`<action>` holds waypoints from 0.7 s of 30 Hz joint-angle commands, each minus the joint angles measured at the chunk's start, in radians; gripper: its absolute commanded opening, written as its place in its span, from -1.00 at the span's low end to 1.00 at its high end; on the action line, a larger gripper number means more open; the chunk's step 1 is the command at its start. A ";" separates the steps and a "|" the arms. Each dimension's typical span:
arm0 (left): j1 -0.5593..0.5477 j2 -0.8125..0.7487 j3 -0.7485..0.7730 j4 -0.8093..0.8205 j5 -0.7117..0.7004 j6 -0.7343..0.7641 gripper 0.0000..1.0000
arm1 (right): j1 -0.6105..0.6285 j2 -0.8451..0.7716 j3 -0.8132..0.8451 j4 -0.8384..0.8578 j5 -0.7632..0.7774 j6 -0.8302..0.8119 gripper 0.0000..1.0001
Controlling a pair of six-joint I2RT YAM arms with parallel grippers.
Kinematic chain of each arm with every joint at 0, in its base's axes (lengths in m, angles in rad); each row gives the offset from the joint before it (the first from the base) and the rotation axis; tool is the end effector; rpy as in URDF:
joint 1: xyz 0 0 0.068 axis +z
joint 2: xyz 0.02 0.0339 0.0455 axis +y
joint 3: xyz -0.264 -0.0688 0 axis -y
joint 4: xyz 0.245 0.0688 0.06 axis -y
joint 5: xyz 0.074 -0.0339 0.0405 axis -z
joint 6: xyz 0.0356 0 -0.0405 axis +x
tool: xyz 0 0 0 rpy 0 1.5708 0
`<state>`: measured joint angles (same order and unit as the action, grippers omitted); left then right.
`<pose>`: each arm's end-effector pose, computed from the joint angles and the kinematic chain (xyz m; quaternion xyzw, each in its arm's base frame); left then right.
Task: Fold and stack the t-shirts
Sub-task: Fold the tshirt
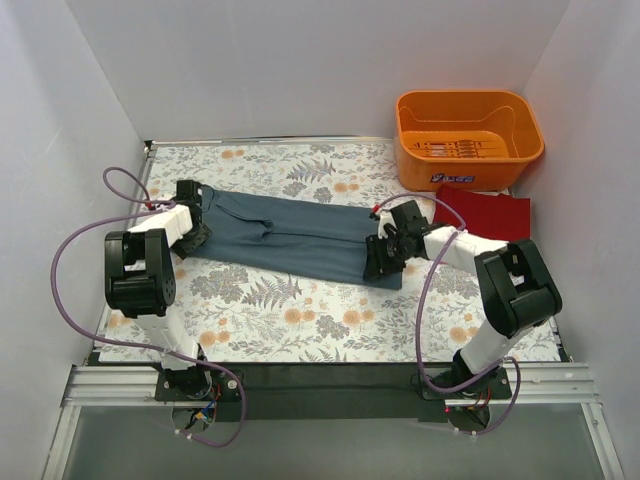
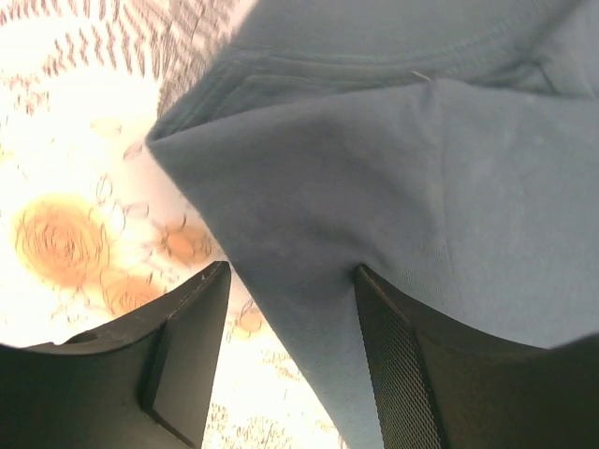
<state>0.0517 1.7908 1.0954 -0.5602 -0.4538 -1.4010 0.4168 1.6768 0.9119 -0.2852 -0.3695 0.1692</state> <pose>0.3358 0.0330 0.1595 -0.6655 0.6960 0.0780 0.2582 0.2870 0.1411 0.1567 -0.1642 0.9367 0.2430 0.1910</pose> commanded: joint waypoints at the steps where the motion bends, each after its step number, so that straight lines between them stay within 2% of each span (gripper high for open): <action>1: 0.046 0.042 0.018 0.025 -0.066 0.053 0.06 | 0.059 -0.003 -0.142 -0.279 -0.012 -0.004 -0.17; 5: 0.046 0.074 0.090 0.040 -0.062 0.092 0.14 | 0.235 -0.066 -0.147 -0.328 -0.029 0.050 -0.16; 8: 0.046 0.068 0.116 0.039 -0.049 0.100 0.28 | 0.293 -0.132 -0.111 -0.341 -0.066 0.088 -0.15; 13: 0.046 -0.049 0.106 0.040 0.004 0.083 0.60 | 0.324 -0.199 0.025 -0.365 0.012 0.078 -0.11; 17: 0.019 -0.162 0.093 0.025 0.090 0.010 0.64 | 0.323 -0.230 0.110 -0.351 0.180 0.046 0.00; 18: 0.005 -0.177 0.092 0.023 0.108 -0.006 0.66 | 0.320 -0.230 0.119 -0.342 0.237 0.041 0.09; 21: -0.073 -0.209 0.101 0.019 0.187 -0.093 0.66 | 0.300 -0.230 0.139 -0.316 0.273 0.039 0.21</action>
<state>0.0483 1.6478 1.1851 -0.5411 -0.3588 -1.4052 0.7334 1.4601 1.0218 -0.6113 -0.2081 0.2256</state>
